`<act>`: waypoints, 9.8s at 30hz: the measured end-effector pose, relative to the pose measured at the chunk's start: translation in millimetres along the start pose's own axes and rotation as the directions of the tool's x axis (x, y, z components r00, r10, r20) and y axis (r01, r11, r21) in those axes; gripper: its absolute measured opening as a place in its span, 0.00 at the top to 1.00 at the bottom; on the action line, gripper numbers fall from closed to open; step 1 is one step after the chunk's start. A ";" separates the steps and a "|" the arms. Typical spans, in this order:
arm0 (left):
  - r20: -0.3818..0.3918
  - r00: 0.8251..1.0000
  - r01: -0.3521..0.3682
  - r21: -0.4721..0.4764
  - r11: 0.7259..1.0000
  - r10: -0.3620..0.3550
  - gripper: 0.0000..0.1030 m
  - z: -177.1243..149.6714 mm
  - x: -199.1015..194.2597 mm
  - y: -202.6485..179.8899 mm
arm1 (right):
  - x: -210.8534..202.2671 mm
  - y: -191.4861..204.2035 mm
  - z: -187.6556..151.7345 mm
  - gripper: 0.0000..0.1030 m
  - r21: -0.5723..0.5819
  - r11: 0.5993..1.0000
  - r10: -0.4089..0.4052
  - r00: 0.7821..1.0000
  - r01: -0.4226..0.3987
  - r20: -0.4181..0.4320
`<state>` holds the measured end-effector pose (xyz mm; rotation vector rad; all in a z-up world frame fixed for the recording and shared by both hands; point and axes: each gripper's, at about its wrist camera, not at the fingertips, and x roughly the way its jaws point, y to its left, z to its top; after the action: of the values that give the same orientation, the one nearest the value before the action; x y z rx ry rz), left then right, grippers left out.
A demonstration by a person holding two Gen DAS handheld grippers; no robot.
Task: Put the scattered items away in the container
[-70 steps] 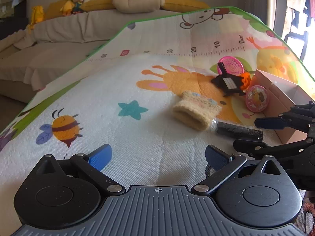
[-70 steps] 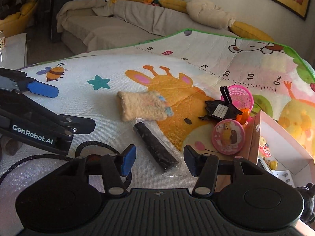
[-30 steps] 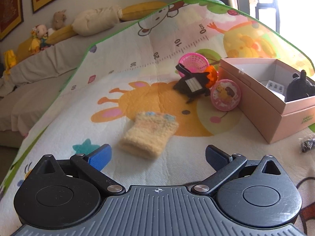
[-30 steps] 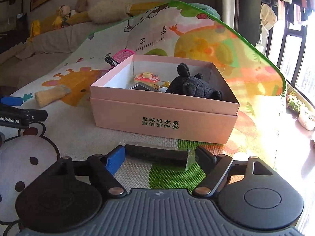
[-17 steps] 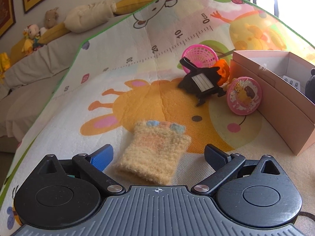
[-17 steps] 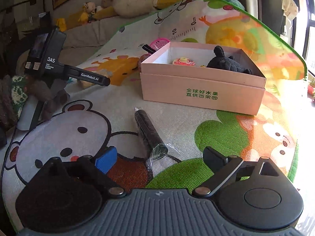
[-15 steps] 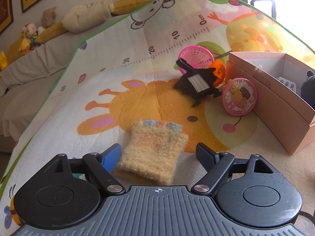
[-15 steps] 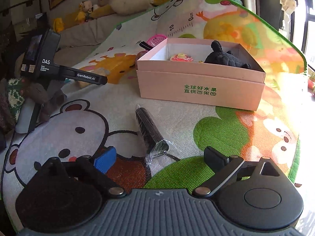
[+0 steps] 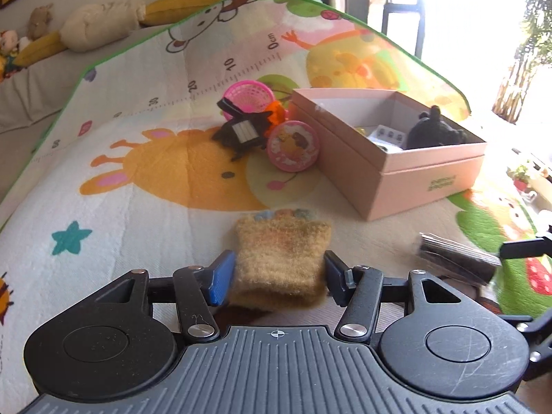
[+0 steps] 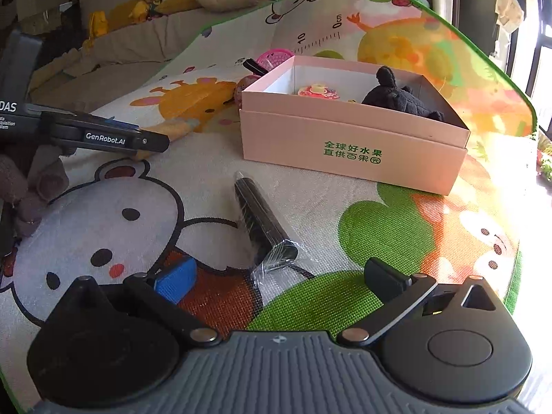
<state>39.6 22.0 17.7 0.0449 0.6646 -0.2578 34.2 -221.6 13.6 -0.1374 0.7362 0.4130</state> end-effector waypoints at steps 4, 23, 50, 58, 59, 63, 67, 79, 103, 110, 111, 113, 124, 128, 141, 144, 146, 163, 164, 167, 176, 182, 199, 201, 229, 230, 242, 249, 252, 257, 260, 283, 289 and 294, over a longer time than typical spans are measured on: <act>0.004 0.999 0.048 -0.054 0.997 -0.048 0.11 -13.5 -7.3 -16.8 | -0.1 -1.7 1.4 0.00 -0.002 1.000 0.014 1.000 -0.014 -0.015; -0.015 0.999 -0.031 -0.108 0.994 0.030 0.00 -21.3 -0.2 -16.7 | -24.1 -26.2 16.9 0.00 -0.031 0.961 -0.269 0.953 0.276 0.137; -0.022 1.000 -0.014 -0.044 0.999 0.013 0.00 -18.5 2.5 -29.3 | -13.5 -23.2 -1.6 0.23 0.109 0.991 -0.087 0.996 0.084 0.027; -0.019 1.000 -0.019 0.018 1.000 0.020 0.00 -6.7 11.7 -34.9 | -20.2 -26.9 -10.5 0.17 0.137 0.988 -0.084 0.996 0.077 0.043; -0.025 0.999 -0.020 0.006 1.000 0.020 0.00 -5.9 13.9 -31.8 | -19.6 -26.1 -10.3 0.15 0.131 0.989 -0.080 0.996 0.074 0.042; -0.025 0.999 -0.032 -0.008 0.999 0.032 0.16 -2.6 21.9 -25.0 | -18.4 -25.7 -10.2 0.12 0.127 0.990 -0.069 0.997 0.063 0.039; -0.019 0.999 -0.026 -0.010 1.000 0.025 0.18 0.5 25.9 -24.4 | -16.1 -21.8 -9.5 0.10 0.109 0.991 -0.078 0.996 0.075 0.031; -0.038 0.999 0.024 0.034 0.999 -0.023 0.34 -20.7 -6.5 -46.5 | -11.4 -18.8 -7.7 0.04 0.102 0.988 -0.117 0.993 0.115 0.008; -0.045 0.997 0.067 0.008 0.998 -0.067 0.17 -33.4 -24.0 -46.3 | -2.2 -9.1 3.5 0.02 0.097 0.979 -0.182 0.983 0.179 0.024; -0.036 0.998 0.049 -0.004 0.999 -0.049 0.15 -30.0 -18.6 -40.5 | 0.6 -7.7 3.8 0.18 0.090 0.981 -0.176 0.984 0.173 0.034; -0.036 0.998 0.046 0.004 0.999 -0.046 0.16 -28.8 -15.2 -41.3 | 0.0 -7.1 3.2 0.18 0.087 0.981 -0.178 0.983 0.174 0.037; -0.031 0.999 0.036 0.028 0.999 -0.035 0.17 -27.0 -9.8 -45.1 | -0.6 -7.4 3.0 0.18 0.089 0.981 -0.176 0.984 0.172 0.039; -0.029 0.999 0.037 0.134 0.990 -0.033 0.46 -31.1 -18.2 -70.8 | -12.0 -10.5 -1.4 0.20 0.080 0.985 -0.158 0.986 0.154 0.052; -0.015 0.998 0.055 0.158 0.986 -0.053 0.48 -29.8 -28.0 -79.8 | -25.3 -14.1 -3.3 0.20 0.077 0.986 -0.154 0.986 0.148 0.067; 0.130 0.985 0.083 0.228 0.970 -0.115 0.48 42.8 -22.5 -90.3 | -62.2 -41.0 16.6 0.20 0.033 0.988 -0.156 0.981 0.153 0.115; 0.193 0.973 0.072 0.267 0.961 -0.127 0.48 74.9 -9.8 -93.3 | -63.3 -60.6 46.0 0.20 0.058 0.986 -0.161 0.975 0.154 0.150; 0.219 0.966 0.075 0.276 0.958 -0.139 0.48 95.3 5.2 -92.8 | -59.8 -71.0 68.5 0.20 0.071 0.986 -0.158 0.972 0.148 0.171; 0.163 0.980 0.097 0.110 0.989 -0.114 0.06 91.1 63.7 -27.6 | 33.6 -133.6 189.1 0.15 0.253 0.963 -0.139 0.977 0.095 0.163; 0.153 0.983 0.086 0.087 0.992 -0.099 0.06 84.7 61.6 -18.8 | 34.1 -133.2 187.7 0.15 0.255 0.961 -0.149 0.976 0.106 0.157; 0.155 0.983 0.102 0.011 0.995 -0.103 0.01 69.6 53.4 5.2 | 34.0 -127.9 189.2 0.15 0.264 0.958 -0.152 0.978 0.111 0.141; 0.171 0.985 0.015 -0.186 0.982 0.017 0.01 44.5 43.4 59.7 | 51.6 -21.3 209.4 0.46 -0.044 0.994 -0.094 0.992 0.098 0.083; 0.136 0.991 0.025 -0.268 0.963 0.012 0.01 32.4 49.7 74.8 | 102.0 44.1 232.6 0.51 -0.225 0.971 -0.086 0.996 0.082 -0.008; 0.114 0.993 0.040 -0.346 0.937 0.000 0.00 27.2 49.9 85.6 | 284.1 25.7 307.9 0.78 -0.091 0.982 -0.183 0.933 0.163 -0.310; 0.112 0.994 0.049 -0.346 0.937 -0.011 0.00 27.4 49.6 86.4 | 271.6 34.1 301.6 0.84 -0.067 0.993 -0.116 0.945 0.100 -0.305; 0.055 0.998 -0.028 -0.269 0.963 0.044 0.00 -9.3 -4.5 71.4 | -9.5 -11.7 134.8 0.28 -0.082 0.996 -0.017 1.000 0.016 -0.012; 0.051 0.998 -0.031 -0.265 0.964 0.046 0.00 -9.2 -3.0 70.1 | -10.5 -19.2 122.8 0.27 -0.053 0.998 -0.037 0.999 0.035 -0.031; 0.054 0.995 -0.066 -0.306 0.950 0.087 0.00 -15.2 -8.2 77.2 | 27.6 16.8 101.7 0.11 -0.034 0.986 0.161 0.987 -0.162 -0.029; 0.073 0.992 -0.074 -0.307 0.949 0.101 0.00 -17.3 -10.1 75.0 | 28.6 99.4 99.0 0.62 -0.516 0.852 -0.014 0.990 0.085 0.140; 0.085 0.992 -0.061 -0.336 0.940 0.095 0.00 -19.1 -12.0 79.6 | 49.6 116.0 103.5 0.59 -0.660 0.743 -0.053 0.992 0.114 0.111; 0.100 0.992 -0.034 -0.377 0.926 0.078 0.00 -21.3 -13.3 86.6 | 88.1 128.9 101.0 0.37 -0.797 0.580 -0.127 0.985 0.171 0.119; 0.099 0.992 -0.036 -0.376 0.926 0.079 0.00 -20.8 -13.1 86.2 | 99.3 138.2 91.8 0.40 -0.838 0.522 -0.136 0.985 0.161 0.104; 0.134 0.990 -0.028 -0.132 0.991 0.046 0.00 14.2 -16.0 33.9 | -11.6 33.7 41.6 0.29 -0.278 0.960 0.007 0.993 0.026 0.115; 0.085 0.996 -0.016 -0.026 1.000 0.018 0.25 36.4 19.4 10.2 | -8.8 -6.5 20.1 0.25 0.030 0.999 0.015 0.993 -0.019 0.117; 0.037 0.999 0.030 0.003 1.000 -0.030 0.12 37.1 41.1 -0.2 | -1.0 -26.0 1.6 0.19 0.144 0.987 0.056 0.994 -0.069 0.093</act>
<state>93.0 8.1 21.7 0.0323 0.6289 -0.2881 45.2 -245.1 14.9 0.0422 0.6823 0.4204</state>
